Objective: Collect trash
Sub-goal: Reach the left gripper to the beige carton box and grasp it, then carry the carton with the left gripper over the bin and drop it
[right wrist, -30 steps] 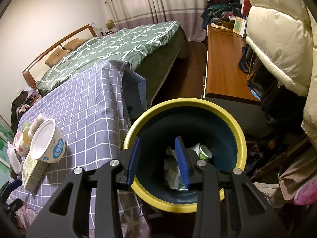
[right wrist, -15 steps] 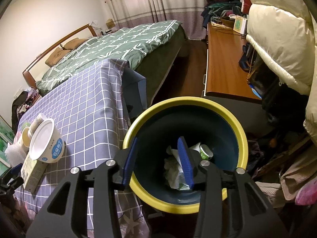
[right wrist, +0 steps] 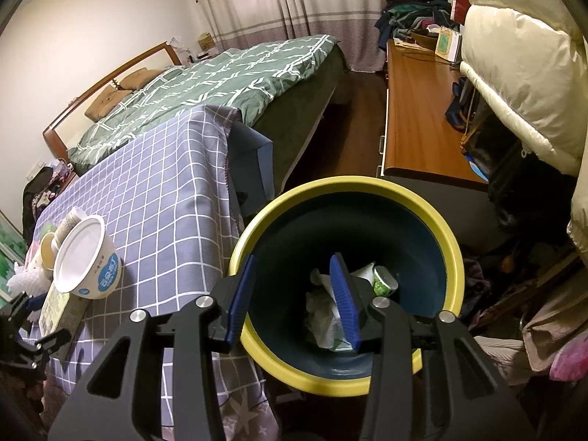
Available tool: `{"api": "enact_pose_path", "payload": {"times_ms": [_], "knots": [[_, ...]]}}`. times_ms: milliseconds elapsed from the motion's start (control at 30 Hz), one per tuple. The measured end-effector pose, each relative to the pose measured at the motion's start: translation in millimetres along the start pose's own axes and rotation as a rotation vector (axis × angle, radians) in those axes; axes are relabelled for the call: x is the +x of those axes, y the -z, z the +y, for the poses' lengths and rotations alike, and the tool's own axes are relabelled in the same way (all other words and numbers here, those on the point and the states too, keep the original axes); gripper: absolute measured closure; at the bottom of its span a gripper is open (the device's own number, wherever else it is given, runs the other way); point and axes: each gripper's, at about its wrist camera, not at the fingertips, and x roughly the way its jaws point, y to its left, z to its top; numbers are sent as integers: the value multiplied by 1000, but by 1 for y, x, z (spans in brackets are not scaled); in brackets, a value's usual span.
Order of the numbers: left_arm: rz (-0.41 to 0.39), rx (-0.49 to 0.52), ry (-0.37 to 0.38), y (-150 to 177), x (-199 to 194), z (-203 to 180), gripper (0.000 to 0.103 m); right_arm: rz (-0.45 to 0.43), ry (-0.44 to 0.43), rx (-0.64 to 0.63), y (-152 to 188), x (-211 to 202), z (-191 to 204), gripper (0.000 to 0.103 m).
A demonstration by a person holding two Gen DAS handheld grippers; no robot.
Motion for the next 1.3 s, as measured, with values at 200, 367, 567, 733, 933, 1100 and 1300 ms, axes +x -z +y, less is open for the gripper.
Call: {"api": "enact_pose_path", "payload": {"times_ms": [200,367,567,733,933,1100,1300], "knots": [[44,32,-68,-7,9,-9,24,0,-4,5,2,0,-2,62],[39,51,-56,10,-2,-14,28,-2,-12,13,6,-1,-6,62],[11,59,-29,36,-31,-33,29,-8,-26,19,10,-6,-9,62],[-37,70,-9,40,-63,-53,29,-23,-32,28,14,-14,-15,62],[-109,149,22,10,-87,-91,29,-59,-7,49,23,-33,-31,62],[-131,201,76,-31,-77,-127,29,-84,39,67,31,-47,-52,62],[-111,252,142,-85,-37,-177,29,-105,69,83,42,-63,-76,62]]}}
